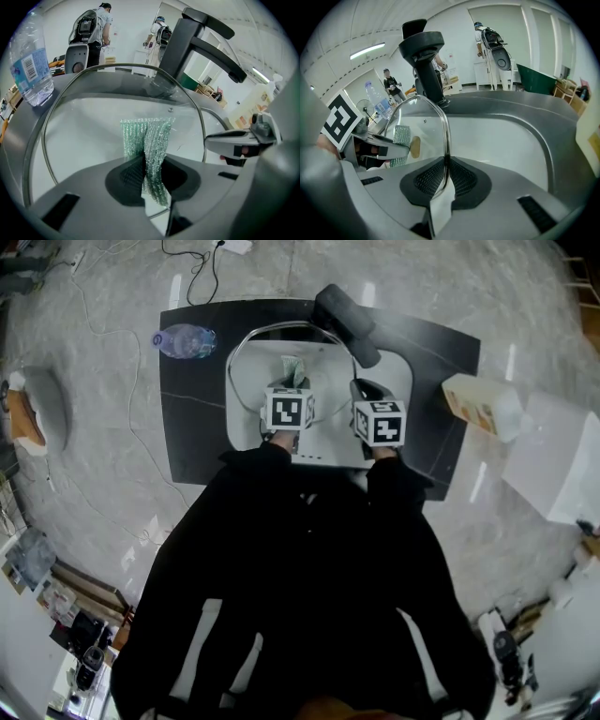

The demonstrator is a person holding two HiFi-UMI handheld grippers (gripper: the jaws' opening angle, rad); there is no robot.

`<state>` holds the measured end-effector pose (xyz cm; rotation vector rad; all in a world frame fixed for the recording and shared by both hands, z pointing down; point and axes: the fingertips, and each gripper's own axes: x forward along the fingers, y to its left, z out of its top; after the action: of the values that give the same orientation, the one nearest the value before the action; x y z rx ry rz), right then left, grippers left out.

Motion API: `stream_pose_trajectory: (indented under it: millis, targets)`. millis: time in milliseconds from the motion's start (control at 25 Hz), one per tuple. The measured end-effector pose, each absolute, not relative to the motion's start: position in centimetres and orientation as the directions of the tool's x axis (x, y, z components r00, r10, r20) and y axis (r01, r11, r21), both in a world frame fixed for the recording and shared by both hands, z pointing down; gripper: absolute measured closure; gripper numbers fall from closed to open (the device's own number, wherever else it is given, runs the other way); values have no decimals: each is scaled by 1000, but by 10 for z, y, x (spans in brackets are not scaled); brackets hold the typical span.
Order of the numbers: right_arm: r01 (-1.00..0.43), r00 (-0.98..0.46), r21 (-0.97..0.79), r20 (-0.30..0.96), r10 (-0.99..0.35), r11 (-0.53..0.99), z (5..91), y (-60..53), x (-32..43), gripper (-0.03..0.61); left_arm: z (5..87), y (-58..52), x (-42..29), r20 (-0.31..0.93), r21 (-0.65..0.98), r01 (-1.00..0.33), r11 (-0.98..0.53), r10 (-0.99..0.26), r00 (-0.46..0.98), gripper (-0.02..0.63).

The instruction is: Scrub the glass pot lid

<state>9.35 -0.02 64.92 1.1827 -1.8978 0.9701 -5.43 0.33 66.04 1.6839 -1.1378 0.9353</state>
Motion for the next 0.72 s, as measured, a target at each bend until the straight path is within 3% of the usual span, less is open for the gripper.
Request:
stream_pose_trajectory:
  millis: [720]
  targets:
    - [-919,-359,-243,843,-400,311,648,-1,93,541,658,8,-7,884,336,-904,-265,-243,400,540]
